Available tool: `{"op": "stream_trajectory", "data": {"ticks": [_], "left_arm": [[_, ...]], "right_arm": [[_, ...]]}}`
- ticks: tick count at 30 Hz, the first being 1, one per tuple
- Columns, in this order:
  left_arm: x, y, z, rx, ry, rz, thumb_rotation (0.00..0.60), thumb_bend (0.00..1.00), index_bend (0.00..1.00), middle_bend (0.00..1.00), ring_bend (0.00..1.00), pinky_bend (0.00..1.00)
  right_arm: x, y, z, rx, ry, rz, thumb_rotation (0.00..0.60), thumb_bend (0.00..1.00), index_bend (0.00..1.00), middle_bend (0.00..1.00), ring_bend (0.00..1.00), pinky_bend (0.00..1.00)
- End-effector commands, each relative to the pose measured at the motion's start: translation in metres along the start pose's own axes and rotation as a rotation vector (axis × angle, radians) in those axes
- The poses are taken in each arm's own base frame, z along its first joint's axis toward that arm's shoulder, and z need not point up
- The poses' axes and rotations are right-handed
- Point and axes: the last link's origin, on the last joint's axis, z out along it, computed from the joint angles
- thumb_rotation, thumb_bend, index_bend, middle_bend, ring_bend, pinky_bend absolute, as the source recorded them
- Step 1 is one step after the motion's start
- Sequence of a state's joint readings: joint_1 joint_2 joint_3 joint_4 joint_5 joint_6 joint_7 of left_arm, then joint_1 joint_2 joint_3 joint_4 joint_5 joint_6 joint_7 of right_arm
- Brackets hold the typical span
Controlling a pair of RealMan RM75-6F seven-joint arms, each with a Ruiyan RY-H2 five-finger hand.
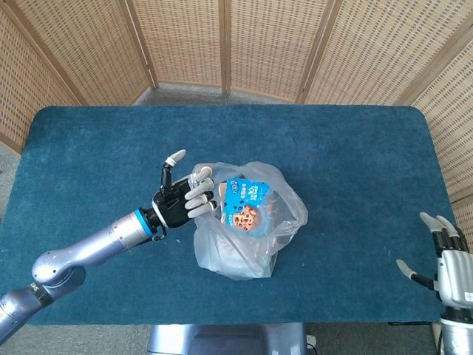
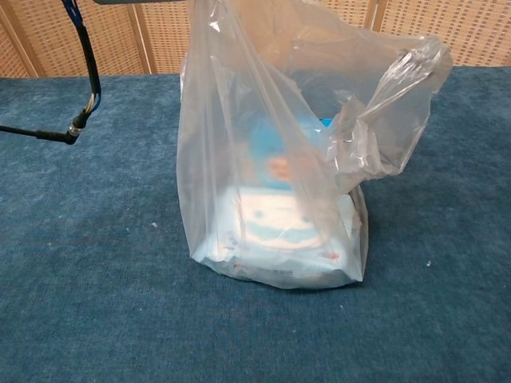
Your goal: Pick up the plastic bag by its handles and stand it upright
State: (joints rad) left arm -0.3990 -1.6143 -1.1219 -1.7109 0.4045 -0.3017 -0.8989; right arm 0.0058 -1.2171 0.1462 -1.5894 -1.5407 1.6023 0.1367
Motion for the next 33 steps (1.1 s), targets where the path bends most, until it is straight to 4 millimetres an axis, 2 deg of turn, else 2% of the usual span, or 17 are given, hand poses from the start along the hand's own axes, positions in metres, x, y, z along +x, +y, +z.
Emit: {"op": "stream_trajectory", "data": {"ticks": [1,9,22,33], "left_arm": [[0.003,-0.003,-0.006,0.013,0.008,0.018,0.000,0.33,0.66,0.84,0.96,0.94],[0.008,-0.006,-0.012,0.023,0.048,0.075,0.000,0.33,0.66,0.84,0.96,0.94],[0.014,-0.018,-0.015,0.072,0.077,0.144,0.000,0.33,0.66,0.84,0.96,0.94],[0.017,-0.025,-0.009,0.091,0.085,0.151,0.000,0.33,0.66,0.84,0.96,0.94]], "right_arm": [[-0.007,-0.006,0.017,0.056,-0.012,0.039,0.600,0.17,0.14,0.21,0.14,0.12],[-0.027,-0.023,0.047,0.135,-0.059,0.065,0.600,0.17,0.14,0.21,0.14,0.12],[-0.056,-0.052,0.063,0.196,-0.104,0.119,0.600,0.15,0.14,0.21,0.13,0.12],[-0.079,-0.082,0.078,0.247,-0.104,0.221,0.600,0.14,0.14,0.21,0.13,0.12]]}}
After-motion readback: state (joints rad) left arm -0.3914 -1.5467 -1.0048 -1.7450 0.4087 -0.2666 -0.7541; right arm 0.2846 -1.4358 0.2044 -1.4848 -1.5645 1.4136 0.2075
